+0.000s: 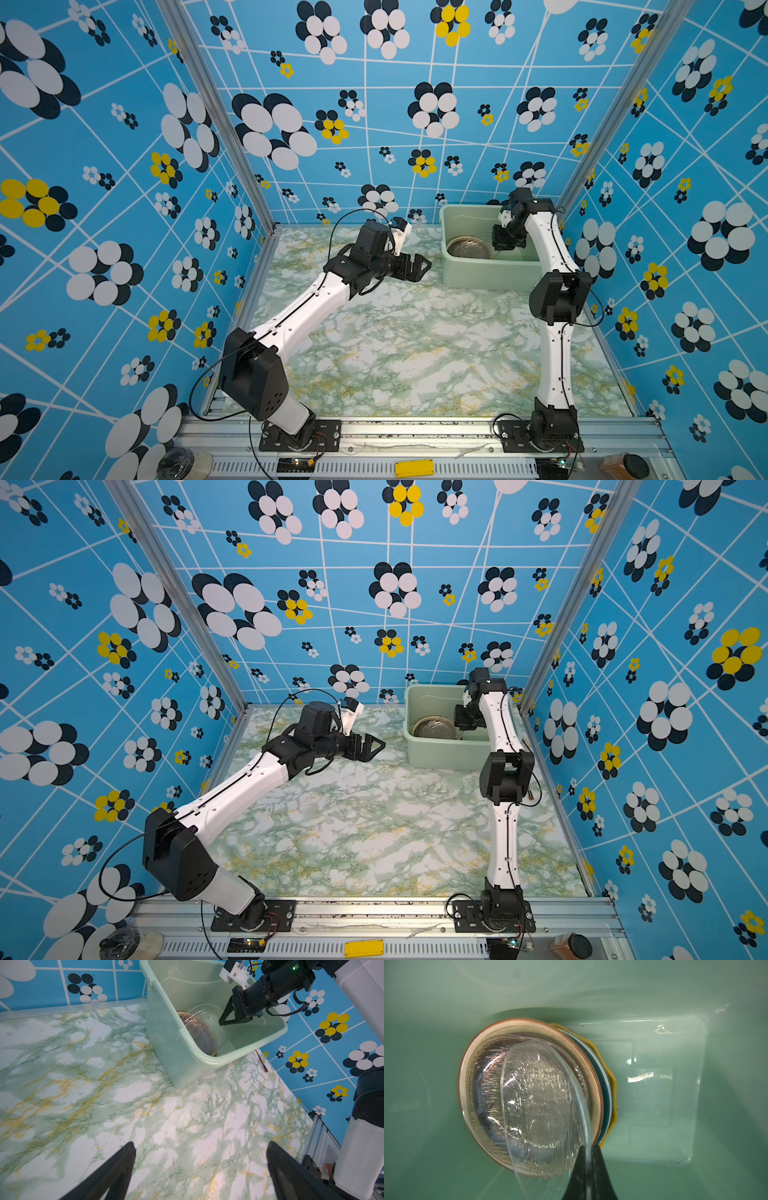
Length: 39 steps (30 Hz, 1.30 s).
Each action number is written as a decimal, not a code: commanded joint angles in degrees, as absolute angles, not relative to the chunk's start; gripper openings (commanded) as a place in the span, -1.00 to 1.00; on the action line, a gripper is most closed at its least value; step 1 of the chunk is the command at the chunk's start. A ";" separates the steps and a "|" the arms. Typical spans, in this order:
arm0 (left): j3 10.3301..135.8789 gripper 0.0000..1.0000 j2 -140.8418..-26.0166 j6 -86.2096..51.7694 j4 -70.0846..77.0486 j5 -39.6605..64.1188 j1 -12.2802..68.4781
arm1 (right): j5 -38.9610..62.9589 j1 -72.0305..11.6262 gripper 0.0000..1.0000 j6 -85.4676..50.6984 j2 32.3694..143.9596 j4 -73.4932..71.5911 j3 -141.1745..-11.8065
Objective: Place the plates into the plastic bin on the countertop
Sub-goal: Place the plate in the plastic bin.
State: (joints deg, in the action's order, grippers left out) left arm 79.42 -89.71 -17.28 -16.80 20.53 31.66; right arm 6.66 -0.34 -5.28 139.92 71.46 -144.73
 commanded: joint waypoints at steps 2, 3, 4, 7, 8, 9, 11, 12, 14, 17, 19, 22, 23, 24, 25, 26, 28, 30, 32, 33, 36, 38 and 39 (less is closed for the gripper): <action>81.65 0.98 -90.53 -16.44 -18.19 20.46 32.08 | 8.70 -0.44 -0.95 -6.69 142.38 70.37 -142.14; 81.65 0.99 -90.53 -16.41 -18.19 20.48 32.08 | 8.70 -0.55 -0.94 -6.68 142.34 70.24 -141.80; 81.74 0.98 -90.61 -16.42 -18.24 20.48 32.08 | 8.70 -0.61 -0.91 -6.68 142.38 70.05 -141.35; 81.87 0.99 -90.79 -16.39 -18.41 20.50 32.09 | 8.79 -0.70 -0.84 -6.78 142.38 69.61 -140.31; 81.91 0.98 -90.89 -16.43 -18.51 20.40 32.08 | 8.70 -0.70 -0.80 -6.79 142.38 69.46 -139.94; 82.00 0.98 -90.88 -16.44 -18.59 20.39 32.12 | 8.62 -0.70 -0.79 -6.77 142.37 69.37 -139.69; 82.00 0.98 -90.97 -16.60 -18.68 20.39 32.08 | 8.61 -0.70 -0.73 -6.94 142.38 69.17 -139.27; 82.06 0.98 -91.08 -16.59 -18.79 20.40 32.13 | 8.64 -0.68 -0.68 -6.97 142.38 69.08 -139.14; 82.00 0.98 -91.14 -16.69 -18.98 20.31 32.11 | 8.31 -0.78 -0.56 -6.86 142.37 68.91 -138.79; 82.08 0.99 -91.23 -16.66 -19.07 20.30 32.09 | 7.83 -0.87 -0.43 -6.81 142.25 68.74 -138.69; 82.12 0.99 -91.21 -16.70 -18.91 20.14 32.09 | 7.96 -0.88 -0.39 -6.69 141.97 68.64 -138.77; 82.02 0.99 -90.84 -16.92 -19.08 19.72 32.08 | 8.64 -0.92 -0.29 -6.74 140.91 68.32 -138.68; 81.96 0.99 -90.66 -17.03 -19.07 19.53 32.10 | 8.91 -0.97 -0.24 -6.68 140.29 68.08 -138.61; 81.83 0.99 -90.46 -17.05 -19.07 19.36 32.08 | 9.13 -1.05 -0.20 -6.76 139.74 67.91 -138.52; 81.62 0.99 -90.04 -17.10 -19.07 19.10 32.11 | 9.29 -1.13 -0.15 -6.92 138.87 67.70 -138.33; 81.54 0.99 -89.68 -17.14 -19.06 18.87 32.09 | 9.32 -1.14 -0.08 -7.10 137.96 67.44 -138.13; 81.09 0.98 -88.83 -17.31 -18.94 18.30 32.08 | 9.56 -1.32 0.05 -7.57 136.11 67.26 -137.91; 80.63 0.98 -87.65 -17.26 -19.12 17.38 32.08 | 9.75 -1.47 0.19 -8.01 134.08 67.09 -137.86; 79.98 0.98 -85.79 -17.14 -19.45 15.41 32.08 | 9.52 -1.66 0.33 -8.26 131.60 67.15 -137.90; 79.58 0.98 -84.85 -17.06 -19.56 14.35 32.09 | 9.26 -1.75 0.39 -8.22 130.57 67.32 -137.90; 77.72 0.99 -80.89 -16.29 -19.77 11.11 31.99 | 7.26 -2.37 0.72 -7.84 126.58 67.70 -137.37; 76.31 0.99 -77.71 -15.41 -20.13 8.99 31.82 | 6.25 -2.62 0.95 -7.47 123.15 67.68 -136.34; 75.74 0.98 -76.32 -15.05 -20.42 8.09 31.74 | 6.11 -2.64 0.99 -7.56 121.69 67.82 -135.93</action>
